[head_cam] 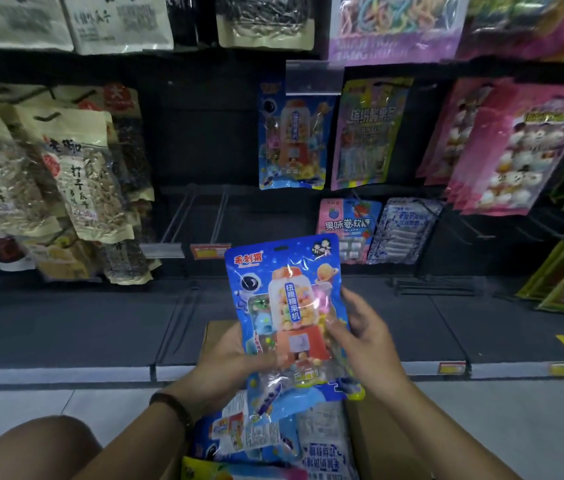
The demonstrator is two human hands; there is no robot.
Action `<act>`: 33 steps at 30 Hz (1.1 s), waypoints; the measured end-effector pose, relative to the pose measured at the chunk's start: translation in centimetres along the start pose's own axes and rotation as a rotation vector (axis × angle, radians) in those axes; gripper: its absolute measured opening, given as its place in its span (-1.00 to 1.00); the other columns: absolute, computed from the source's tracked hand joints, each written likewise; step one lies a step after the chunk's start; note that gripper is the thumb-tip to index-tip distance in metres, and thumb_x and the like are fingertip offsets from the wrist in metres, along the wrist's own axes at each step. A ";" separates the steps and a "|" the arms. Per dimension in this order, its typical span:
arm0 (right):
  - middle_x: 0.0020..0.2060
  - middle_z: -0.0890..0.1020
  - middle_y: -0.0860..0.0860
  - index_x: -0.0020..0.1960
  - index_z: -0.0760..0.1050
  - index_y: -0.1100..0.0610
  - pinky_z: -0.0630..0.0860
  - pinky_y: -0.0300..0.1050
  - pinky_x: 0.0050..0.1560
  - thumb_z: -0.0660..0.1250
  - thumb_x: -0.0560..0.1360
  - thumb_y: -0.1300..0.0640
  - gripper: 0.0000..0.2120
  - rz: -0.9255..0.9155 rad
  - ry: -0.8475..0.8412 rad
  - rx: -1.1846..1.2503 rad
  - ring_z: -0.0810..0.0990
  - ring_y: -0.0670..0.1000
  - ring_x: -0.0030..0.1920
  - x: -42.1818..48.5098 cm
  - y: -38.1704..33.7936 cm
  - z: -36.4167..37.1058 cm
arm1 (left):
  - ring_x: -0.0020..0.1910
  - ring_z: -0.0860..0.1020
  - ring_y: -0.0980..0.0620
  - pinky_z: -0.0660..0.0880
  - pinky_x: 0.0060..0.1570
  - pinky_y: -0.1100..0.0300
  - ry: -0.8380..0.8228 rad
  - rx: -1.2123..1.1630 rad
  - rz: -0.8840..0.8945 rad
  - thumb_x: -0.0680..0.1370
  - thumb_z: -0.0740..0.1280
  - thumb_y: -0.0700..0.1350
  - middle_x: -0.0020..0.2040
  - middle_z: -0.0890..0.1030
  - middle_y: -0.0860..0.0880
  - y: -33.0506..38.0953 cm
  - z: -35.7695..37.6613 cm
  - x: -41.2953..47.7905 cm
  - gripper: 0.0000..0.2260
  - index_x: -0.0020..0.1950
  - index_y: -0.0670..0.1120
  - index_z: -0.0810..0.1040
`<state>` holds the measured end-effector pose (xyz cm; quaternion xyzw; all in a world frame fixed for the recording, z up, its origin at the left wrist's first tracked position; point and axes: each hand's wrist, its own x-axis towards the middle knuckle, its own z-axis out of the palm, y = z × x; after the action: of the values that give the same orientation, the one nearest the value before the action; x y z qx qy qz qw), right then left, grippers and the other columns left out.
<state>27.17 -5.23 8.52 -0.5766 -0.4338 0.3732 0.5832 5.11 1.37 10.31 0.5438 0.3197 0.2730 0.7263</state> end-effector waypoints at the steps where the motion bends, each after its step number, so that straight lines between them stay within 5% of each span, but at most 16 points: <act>1: 0.21 0.73 -0.11 0.50 0.45 0.04 0.69 -0.06 0.09 0.32 0.67 0.31 -0.57 -0.024 0.010 0.015 0.73 -0.02 0.19 0.0 -0.3 0.4 | 0.26 0.69 -0.17 0.66 0.18 -0.02 0.048 -0.006 0.016 0.53 0.57 -0.18 0.31 0.69 -0.16 0.1 0.1 0.2 -0.54 0.39 -0.13 0.53; 6: 0.32 0.67 -0.05 0.49 0.45 -0.03 0.63 0.25 0.26 0.40 0.65 0.22 -0.55 -0.142 -0.051 0.005 0.67 0.03 0.30 0.4 -2.5 1.9 | 0.14 0.74 -0.17 0.70 0.06 -0.03 0.275 0.082 0.143 0.58 0.46 -0.24 0.19 0.75 -0.13 1.3 -0.5 1.3 -0.72 0.29 -0.15 0.59; 9: 0.49 0.48 -0.27 0.64 0.15 -0.32 0.50 0.13 0.43 0.44 0.63 0.11 -0.25 -0.248 0.004 -0.124 0.46 -0.12 0.51 0.9 -4.0 2.3 | 0.08 0.76 -0.11 0.70 -0.02 0.07 0.324 0.132 0.216 0.56 0.48 -0.27 0.13 0.77 -0.10 2.7 -0.4 1.4 -0.74 0.24 -0.14 0.62; 11: 0.55 0.35 -0.36 0.64 0.06 -0.40 0.42 -0.03 0.50 0.41 0.65 0.09 -0.22 -0.328 0.052 -0.222 0.31 -0.24 0.57 1.4 -4.6 2.5 | 0.06 0.76 -0.11 0.70 -0.07 0.11 0.333 0.102 0.247 0.57 0.46 -0.29 0.12 0.77 -0.09 3.6 0.0 1.4 -0.73 0.26 -0.14 0.60; 15: 0.53 0.36 -0.41 0.58 0.28 -0.38 0.58 0.04 0.38 0.39 0.66 0.17 -0.33 -0.337 0.028 -0.125 0.37 -0.20 0.55 2.9 -5.8 3.0 | 0.13 0.75 -0.09 0.70 0.08 -0.08 0.318 0.130 0.308 0.59 0.48 -0.21 0.19 0.75 -0.03 5.6 0.4 2.4 -0.61 0.38 -0.04 0.50; 19: 0.49 0.46 -0.32 0.49 0.38 -0.43 0.66 0.15 0.25 0.39 0.66 0.22 -0.36 -0.303 0.103 0.018 0.54 -0.04 0.46 5.7 -7.7 2.7 | 0.12 0.75 0.03 0.70 0.08 -0.03 0.350 0.205 0.416 0.55 0.54 -0.11 0.22 0.73 0.06 9.0 0.9 4.1 -0.51 0.40 0.10 0.42; 24: 0.45 0.47 -0.40 0.54 0.41 -0.25 0.57 -0.01 0.39 0.39 0.65 0.22 -0.42 -0.358 0.246 0.016 0.48 -0.30 0.43 9.1 -10.5 2.7 | 0.12 0.72 0.20 0.66 -0.08 0.32 0.359 0.333 0.583 0.58 0.52 -0.14 0.26 0.68 0.15 12.3 1.0 6.8 -0.27 0.59 0.21 0.20; 27: 0.48 0.45 -0.37 0.54 0.38 -0.30 0.54 0.09 0.42 0.37 0.67 0.18 -0.43 -0.377 0.266 -0.035 0.46 -0.21 0.47 11.1 -11.6 2.6 | 0.22 0.68 0.18 0.65 -0.04 0.32 0.277 0.334 0.625 0.60 0.50 -0.19 0.38 0.61 0.13 13.1 0.7 8.5 -0.09 0.66 0.34 -0.02; 30: 0.50 0.43 -0.35 0.55 0.39 -0.24 0.53 -0.12 0.42 0.35 0.68 0.21 -0.45 -0.411 0.272 -0.048 0.43 -0.30 0.46 12.6 -12.9 2.5 | 0.27 0.65 0.19 0.66 0.05 0.26 0.242 0.354 0.661 0.56 0.53 -0.25 0.35 0.61 0.23 14.2 0.3 9.9 -0.10 0.64 0.35 0.09; 33: 0.49 0.41 -0.41 0.57 0.38 -0.18 0.38 -0.22 0.50 0.33 0.67 0.28 -0.43 -0.465 0.286 -0.095 0.32 -0.44 0.46 13.6 -13.9 2.4 | 0.27 0.58 0.38 0.57 0.04 0.46 0.222 0.386 0.717 0.55 0.52 -0.28 0.31 0.49 0.55 15.5 0.4 10.6 -0.20 0.60 0.27 0.24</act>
<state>28.69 7.59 23.28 -0.5351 -0.4848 0.1231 0.6808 11.56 13.04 23.53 0.7141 0.2320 0.5002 0.4312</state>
